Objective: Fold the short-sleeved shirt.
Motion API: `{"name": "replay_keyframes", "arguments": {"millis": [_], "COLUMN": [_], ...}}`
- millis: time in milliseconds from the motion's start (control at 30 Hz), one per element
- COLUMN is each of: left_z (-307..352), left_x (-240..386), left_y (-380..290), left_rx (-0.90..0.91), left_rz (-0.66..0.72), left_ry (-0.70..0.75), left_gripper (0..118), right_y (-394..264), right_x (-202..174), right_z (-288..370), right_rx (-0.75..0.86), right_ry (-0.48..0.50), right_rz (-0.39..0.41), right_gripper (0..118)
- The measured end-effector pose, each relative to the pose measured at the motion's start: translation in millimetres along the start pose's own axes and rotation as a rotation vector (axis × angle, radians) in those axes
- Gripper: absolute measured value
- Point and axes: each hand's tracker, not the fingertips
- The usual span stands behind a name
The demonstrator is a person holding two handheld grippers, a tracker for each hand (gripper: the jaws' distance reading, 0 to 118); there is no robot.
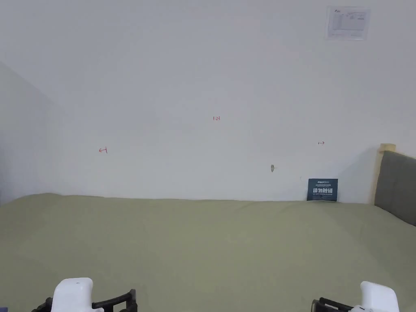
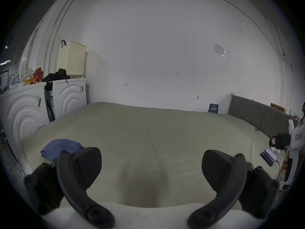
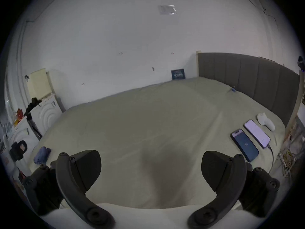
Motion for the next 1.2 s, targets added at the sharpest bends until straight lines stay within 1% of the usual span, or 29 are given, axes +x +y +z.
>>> {"name": "replay_keyframes", "arguments": {"millis": [33, 133, 267, 433, 600, 700, 800, 900, 1000, 1067, 1133, 1167, 1200], "left_z": [0.8, 1.2, -0.2, -0.5, -0.5, -1.5, -2.1, -3.0, -2.9, -3.0, -2.5, -2.8, -3.0], "left_x": [0.5, 0.6, 0.1, -0.5, 0.7, 0.8, -0.5, -0.2, 0.9, 1.2, 1.3, 0.9, 0.5], "left_y": [0.1, 0.4, 0.1, 0.1, -0.3, -0.5, -0.6, -0.9, -1.3, -1.4, -1.5, -1.4, -1.4], "left_rx": [-0.001, 0.003, -0.006, -0.009, -0.010, -0.013, -0.020, -0.027, -0.021, -0.022, -0.025, -0.026, -0.027], "left_rz": [0.001, 0.004, 0.005, 0.001, -0.006, -0.008, 0.007, 0.002, -0.006, -0.009, -0.007, -0.006, -0.003], "left_ry": [-0.001, -0.007, -0.006, -0.007, -0.012, -0.011, -0.013, -0.011, -0.015, -0.016, -0.013, -0.012, -0.010], "left_gripper": [118, 118, 118, 118, 118, 118, 118, 118, 118, 118, 118, 118, 118], "right_y": [0.8, -0.8, 2.3, 0.3, 2.4, 5.6, 0.3, -0.1, -5.2, -7.9, -8.3, -8.1, -8.5], "right_x": [0.3, 0.0, 1.6, 1.1, -2.6, -2.7, 4.9, 6.5, 10.5, 12.4, 11.7, 12.2, 13.8], "right_z": [-1.4, 0.8, 4.7, 4.0, 4.6, 5.6, 3.2, -1.3, -1.0, 3.1, 7.0, 8.1, 7.6], "right_rx": [-0.015, 0.014, 0.022, 0.021, 0.007, 0.001, -0.015, -0.039, -0.021, 0.035, 0.096, 0.110, 0.101], "right_ry": [-0.021, -0.060, -0.037, -0.032, -0.051, -0.033, 0.078, 0.065, 0.054, 0.058, 0.009, -0.006, 0.006], "right_rz": [0.023, 0.047, 0.031, 0.044, 0.053, 0.047, -0.015, -0.030, -0.040, -0.017, 0.013, 0.016, 0.006], "right_gripper": [118, 118, 118, 118, 118, 118, 118, 118, 118, 118, 118, 118, 118]}}
